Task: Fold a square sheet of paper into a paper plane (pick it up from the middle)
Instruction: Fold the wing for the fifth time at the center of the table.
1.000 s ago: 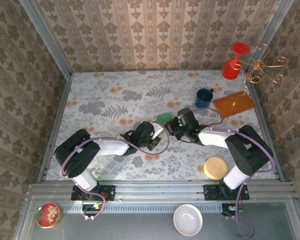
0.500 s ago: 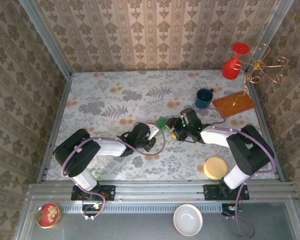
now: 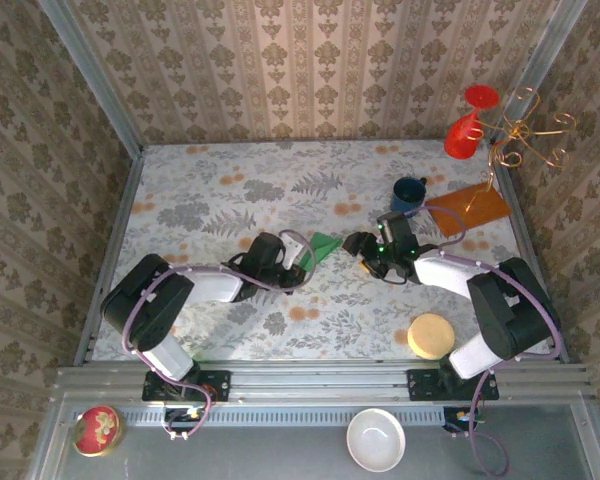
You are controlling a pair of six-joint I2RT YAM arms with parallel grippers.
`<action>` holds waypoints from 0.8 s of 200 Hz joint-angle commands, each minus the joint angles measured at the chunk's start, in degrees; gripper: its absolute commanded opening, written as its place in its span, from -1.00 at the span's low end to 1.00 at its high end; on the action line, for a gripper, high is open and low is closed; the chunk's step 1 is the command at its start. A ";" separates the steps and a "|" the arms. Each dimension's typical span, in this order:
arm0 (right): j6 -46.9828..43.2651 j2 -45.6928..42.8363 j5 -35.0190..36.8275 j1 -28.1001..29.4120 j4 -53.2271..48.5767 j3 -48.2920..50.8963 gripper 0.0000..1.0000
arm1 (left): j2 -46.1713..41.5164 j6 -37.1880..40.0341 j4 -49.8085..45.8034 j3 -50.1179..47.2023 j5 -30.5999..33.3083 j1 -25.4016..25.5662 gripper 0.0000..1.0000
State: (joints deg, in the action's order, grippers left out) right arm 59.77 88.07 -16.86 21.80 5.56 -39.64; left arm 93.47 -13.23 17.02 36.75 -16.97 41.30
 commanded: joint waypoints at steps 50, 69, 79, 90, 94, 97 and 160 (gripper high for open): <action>-14.99 1.56 -9.38 0.21 -0.17 -1.38 0.45 | 2.01 -13.73 -9.44 7.50 -13.77 -2.91 -1.00; -16.72 2.65 -9.97 0.69 -0.73 -2.73 0.47 | 3.00 -16.44 -9.24 8.40 -16.27 -3.57 -1.00; -17.67 3.38 -10.65 1.07 -1.12 -3.51 0.47 | 3.58 -17.87 -9.06 8.89 -17.34 -3.81 -1.00; -18.70 4.39 -11.57 1.37 -1.98 -4.66 0.48 | 4.27 -19.33 -8.70 9.32 -18.82 -4.00 -1.00; -19.07 4.74 -11.84 1.52 -2.33 -4.99 0.48 | 4.49 -19.84 -8.52 9.52 -19.36 -4.03 -1.00; -19.34 4.94 -11.95 1.68 -2.59 -5.27 0.48 | 4.66 -20.28 -8.42 9.63 -19.44 -4.12 -1.00; -21.53 7.49 -11.44 2.28 -6.01 -7.67 0.48 | 9.59 -27.22 -5.96 11.12 -26.04 -5.61 -1.00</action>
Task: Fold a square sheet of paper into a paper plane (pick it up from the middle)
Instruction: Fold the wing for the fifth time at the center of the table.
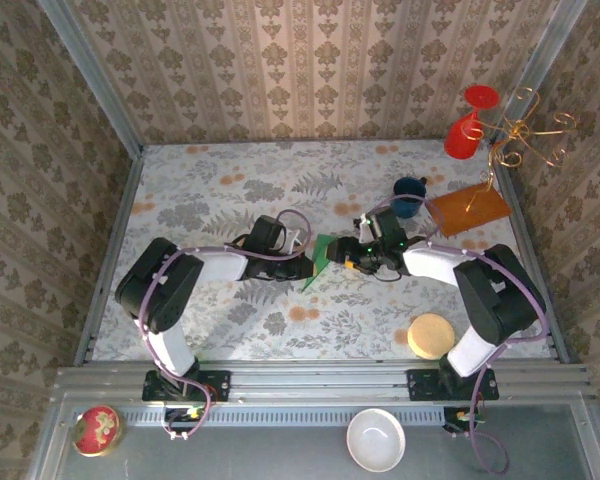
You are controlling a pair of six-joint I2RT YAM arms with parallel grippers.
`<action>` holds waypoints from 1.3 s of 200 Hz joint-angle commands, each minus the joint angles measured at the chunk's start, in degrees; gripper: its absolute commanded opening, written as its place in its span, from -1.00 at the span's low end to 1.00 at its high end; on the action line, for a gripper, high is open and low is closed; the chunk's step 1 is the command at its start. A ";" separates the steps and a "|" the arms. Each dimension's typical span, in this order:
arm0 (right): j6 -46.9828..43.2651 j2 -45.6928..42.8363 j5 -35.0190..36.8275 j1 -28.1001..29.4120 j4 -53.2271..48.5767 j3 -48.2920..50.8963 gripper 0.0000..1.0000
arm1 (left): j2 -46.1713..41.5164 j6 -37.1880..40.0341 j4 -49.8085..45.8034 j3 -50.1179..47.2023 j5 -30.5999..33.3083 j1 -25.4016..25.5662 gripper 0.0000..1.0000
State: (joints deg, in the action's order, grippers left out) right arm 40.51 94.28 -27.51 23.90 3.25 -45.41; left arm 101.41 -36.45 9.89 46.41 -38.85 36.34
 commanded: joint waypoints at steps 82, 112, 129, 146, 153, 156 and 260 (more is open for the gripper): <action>-2.63 5.83 -0.23 0.27 -6.61 -6.23 0.42 | 2.39 -7.39 5.54 -0.29 -4.74 -1.51 -1.00; -2.41 7.29 0.30 0.36 -6.92 -7.43 0.37 | 2.21 -8.57 8.33 -2.29 -3.91 -1.89 -1.00; -1.96 7.50 0.85 0.38 -6.59 -7.50 0.36 | 2.05 -10.26 11.93 -4.09 -3.67 -2.05 -1.00; -1.11 6.85 1.13 0.37 -4.92 -6.84 0.35 | 1.82 -11.72 15.75 -6.13 -2.92 -2.19 -1.00; -0.68 6.49 1.14 0.36 -3.86 -6.42 0.34 | 1.84 -12.27 17.18 -6.77 -2.74 -2.15 -1.00; -0.51 6.31 1.14 0.36 -3.40 -6.21 0.34 | 1.86 -12.43 17.71 -7.04 -2.79 -2.15 -1.00; -3.20 9.23 1.25 0.62 -5.25 -8.99 0.36 | 2.96 -18.39 30.06 -12.18 -2.41 -2.41 -1.00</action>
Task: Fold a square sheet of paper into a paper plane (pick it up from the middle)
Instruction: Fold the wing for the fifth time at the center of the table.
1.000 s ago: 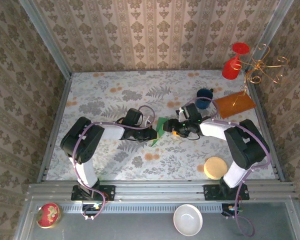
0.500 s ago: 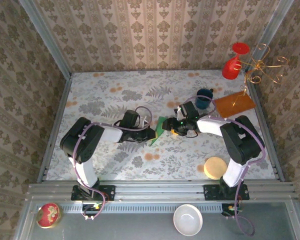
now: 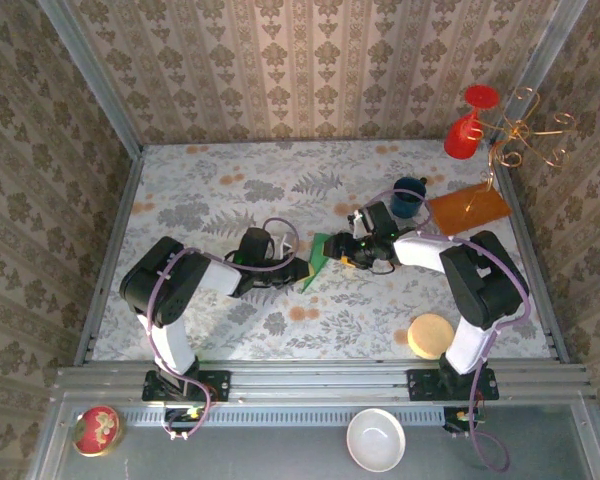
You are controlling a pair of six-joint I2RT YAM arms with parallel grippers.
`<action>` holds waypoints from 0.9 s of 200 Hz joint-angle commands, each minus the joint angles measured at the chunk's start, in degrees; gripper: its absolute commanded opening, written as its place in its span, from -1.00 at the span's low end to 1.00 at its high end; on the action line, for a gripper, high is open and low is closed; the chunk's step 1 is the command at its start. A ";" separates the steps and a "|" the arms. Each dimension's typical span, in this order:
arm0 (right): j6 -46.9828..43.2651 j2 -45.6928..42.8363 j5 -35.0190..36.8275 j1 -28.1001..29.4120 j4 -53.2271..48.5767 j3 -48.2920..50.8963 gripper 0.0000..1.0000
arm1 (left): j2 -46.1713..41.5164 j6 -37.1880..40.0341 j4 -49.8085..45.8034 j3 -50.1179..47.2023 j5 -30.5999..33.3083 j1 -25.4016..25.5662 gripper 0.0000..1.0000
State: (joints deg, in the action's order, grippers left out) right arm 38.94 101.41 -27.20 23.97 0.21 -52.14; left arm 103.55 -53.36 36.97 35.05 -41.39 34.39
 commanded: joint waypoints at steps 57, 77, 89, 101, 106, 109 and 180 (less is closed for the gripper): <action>-2.37 5.60 1.89 1.30 -5.03 -5.76 0.39 | 2.00 -3.22 4.90 -1.53 -0.16 -0.55 -1.00; -2.72 7.04 4.61 2.08 -8.51 -7.61 0.39 | 2.58 -3.75 5.66 -1.56 -0.63 -0.55 -1.00; -2.80 8.12 6.44 2.60 -10.58 -8.43 0.38 | 2.80 -3.69 5.66 -1.56 -0.71 -0.55 -1.00; -2.64 9.10 7.70 2.99 -11.90 -8.98 0.37 | 2.89 -3.60 5.66 -1.65 -0.62 -0.55 -1.00; -2.55 9.52 8.29 3.16 -12.39 -9.18 0.36 | 2.97 -3.58 5.66 -1.65 -0.63 -0.55 -1.00; -2.47 9.70 8.71 3.30 -12.73 -9.33 0.36 | 2.98 -3.59 5.66 -1.65 -0.63 -0.55 -1.00; -1.66 13.63 15.48 5.38 -19.51 -13.29 0.34 | -0.91 -1.03 -0.48 -1.35 1.10 -0.55 -0.65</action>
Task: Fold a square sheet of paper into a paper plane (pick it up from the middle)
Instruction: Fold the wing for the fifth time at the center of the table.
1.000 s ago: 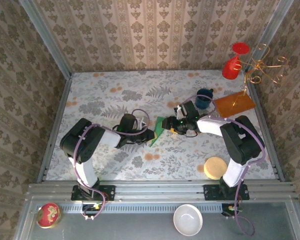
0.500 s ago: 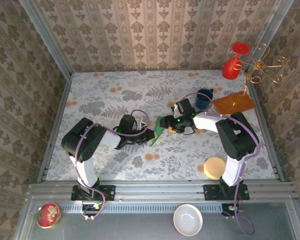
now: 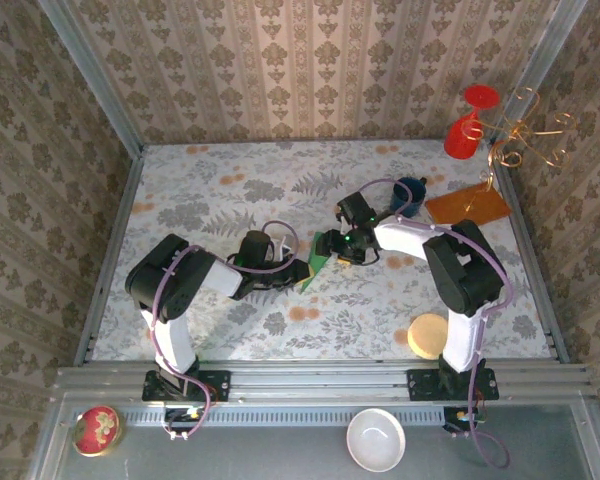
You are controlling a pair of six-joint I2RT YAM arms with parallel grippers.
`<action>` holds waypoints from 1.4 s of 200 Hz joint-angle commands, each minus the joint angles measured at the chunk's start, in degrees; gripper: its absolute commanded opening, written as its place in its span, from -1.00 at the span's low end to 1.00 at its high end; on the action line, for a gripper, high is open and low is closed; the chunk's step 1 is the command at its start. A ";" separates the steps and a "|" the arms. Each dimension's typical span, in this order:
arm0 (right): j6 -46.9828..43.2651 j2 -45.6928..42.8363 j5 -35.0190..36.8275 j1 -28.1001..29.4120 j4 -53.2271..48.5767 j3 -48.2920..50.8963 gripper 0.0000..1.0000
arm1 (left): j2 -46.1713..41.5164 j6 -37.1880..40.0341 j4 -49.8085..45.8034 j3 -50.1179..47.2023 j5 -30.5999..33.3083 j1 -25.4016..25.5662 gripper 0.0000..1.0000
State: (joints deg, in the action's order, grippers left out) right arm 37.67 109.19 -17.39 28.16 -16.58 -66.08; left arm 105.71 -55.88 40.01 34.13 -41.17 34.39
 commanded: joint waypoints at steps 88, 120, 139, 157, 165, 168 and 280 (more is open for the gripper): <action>-0.76 8.18 6.83 2.07 -5.22 -1.59 0.35 | -10.09 7.25 -18.78 1.39 7.26 -0.14 -0.23; -0.41 8.55 6.97 2.07 -5.57 -1.95 0.35 | -12.29 12.37 -28.73 4.79 12.02 2.03 -0.07; -0.23 8.90 6.93 2.07 -5.66 -2.03 0.35 | -12.61 15.21 -33.82 6.97 14.86 3.41 -0.02; 0.12 9.06 7.02 2.03 -5.60 -1.94 0.35 | -12.14 16.94 -36.55 8.67 16.43 4.47 0.01; 0.21 9.17 6.99 2.07 -5.50 -1.94 0.35 | -11.81 17.65 -37.61 9.37 16.92 4.89 0.02; 0.25 9.19 7.01 2.03 -5.54 -1.94 0.35 | -11.64 17.84 -38.05 9.62 17.17 5.04 0.02; 1.33 10.19 7.19 1.72 -5.97 -1.85 0.34 | -6.58 19.58 -42.00 12.14 17.55 6.16 -0.19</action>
State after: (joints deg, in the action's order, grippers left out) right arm 38.37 111.77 -13.85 29.52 -22.52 -70.67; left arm 96.95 -37.58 0.78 45.47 -23.66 40.10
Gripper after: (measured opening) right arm 0.669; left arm 0.430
